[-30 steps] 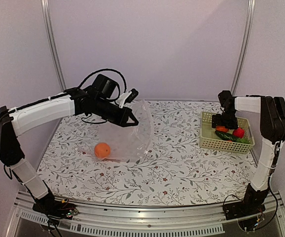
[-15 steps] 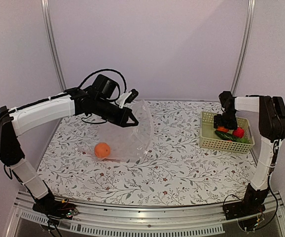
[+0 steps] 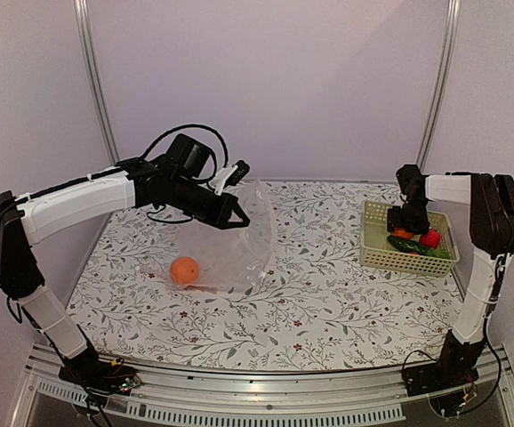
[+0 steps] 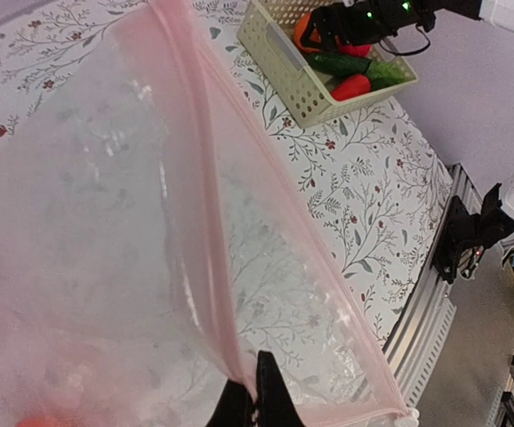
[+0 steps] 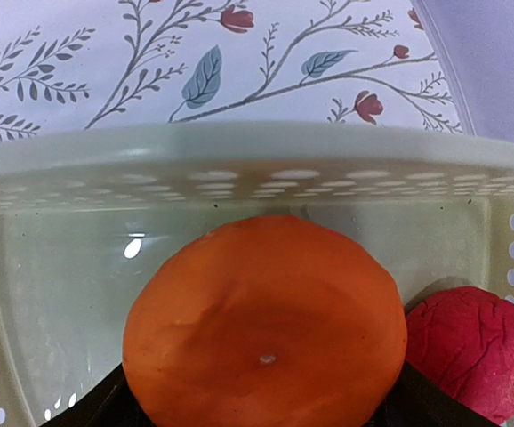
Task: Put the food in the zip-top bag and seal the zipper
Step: Pick up the fake fruit from the bin, then place the fake fruit in the zipper food storage bag.
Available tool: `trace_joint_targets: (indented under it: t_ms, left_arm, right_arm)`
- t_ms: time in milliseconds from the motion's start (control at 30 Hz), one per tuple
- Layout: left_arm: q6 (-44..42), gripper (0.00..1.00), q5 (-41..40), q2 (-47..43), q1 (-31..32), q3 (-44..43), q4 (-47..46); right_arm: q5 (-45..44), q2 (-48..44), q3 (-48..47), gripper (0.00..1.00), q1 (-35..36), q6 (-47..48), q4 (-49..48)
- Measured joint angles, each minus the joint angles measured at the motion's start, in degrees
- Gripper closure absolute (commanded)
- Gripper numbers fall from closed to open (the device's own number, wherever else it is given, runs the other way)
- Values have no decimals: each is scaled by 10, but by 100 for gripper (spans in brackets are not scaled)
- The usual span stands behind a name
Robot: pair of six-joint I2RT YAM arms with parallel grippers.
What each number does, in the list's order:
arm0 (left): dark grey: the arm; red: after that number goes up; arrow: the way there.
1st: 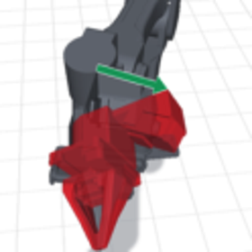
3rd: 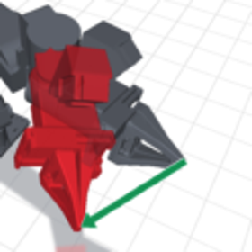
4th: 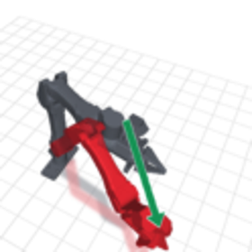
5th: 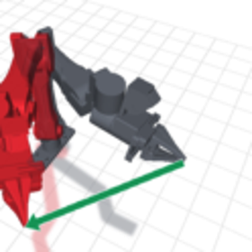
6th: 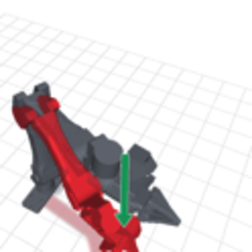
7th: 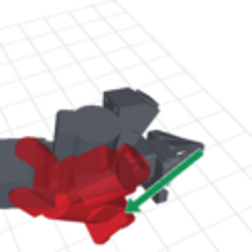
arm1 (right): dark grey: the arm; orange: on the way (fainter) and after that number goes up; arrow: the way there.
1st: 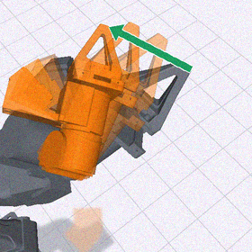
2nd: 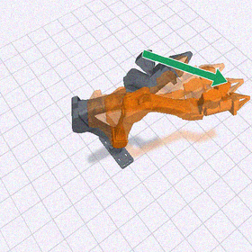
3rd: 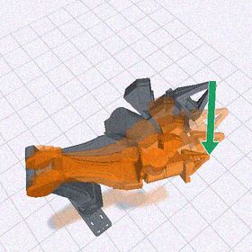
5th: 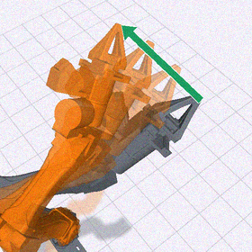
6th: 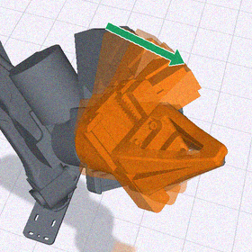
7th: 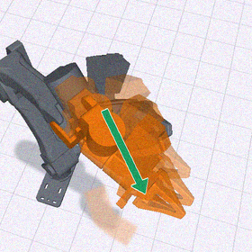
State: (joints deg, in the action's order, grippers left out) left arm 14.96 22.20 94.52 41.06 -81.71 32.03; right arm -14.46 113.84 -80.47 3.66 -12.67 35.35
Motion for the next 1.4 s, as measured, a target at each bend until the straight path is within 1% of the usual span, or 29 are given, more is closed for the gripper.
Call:
trace_joint_targets:
  t_ms: [100,267,500,633,833,1100,1233,1400]
  left_arm:
    - [0,100,0,0,0,0,0]
    - [0,100,0,0,0,0,0]
    - [0,100,8,0,0,0,0]
    - [0,100,16,0,0,0,0]
    - [-2,100,23,0,0,0,-1]
    - [-2,100,32,0,0,0,-5]
    - [-2,100,40,0,0,0,-11]
    - [-2,100,54,0,0,0,-14]
  right_arm:
    - [0,-37,22,22,0,1,2]
    - [3,-137,54,23,0,4,1]
    - [47,-235,77,24,13,9,5]
    - [79,-274,78,24,54,14,19]
    - [164,-348,75,25,139,15,48]
    - [295,-373,55,25,232,2,53]
    - [355,-369,37,25,276,-3,44]
    - [422,-346,8,25,336,-5,7]
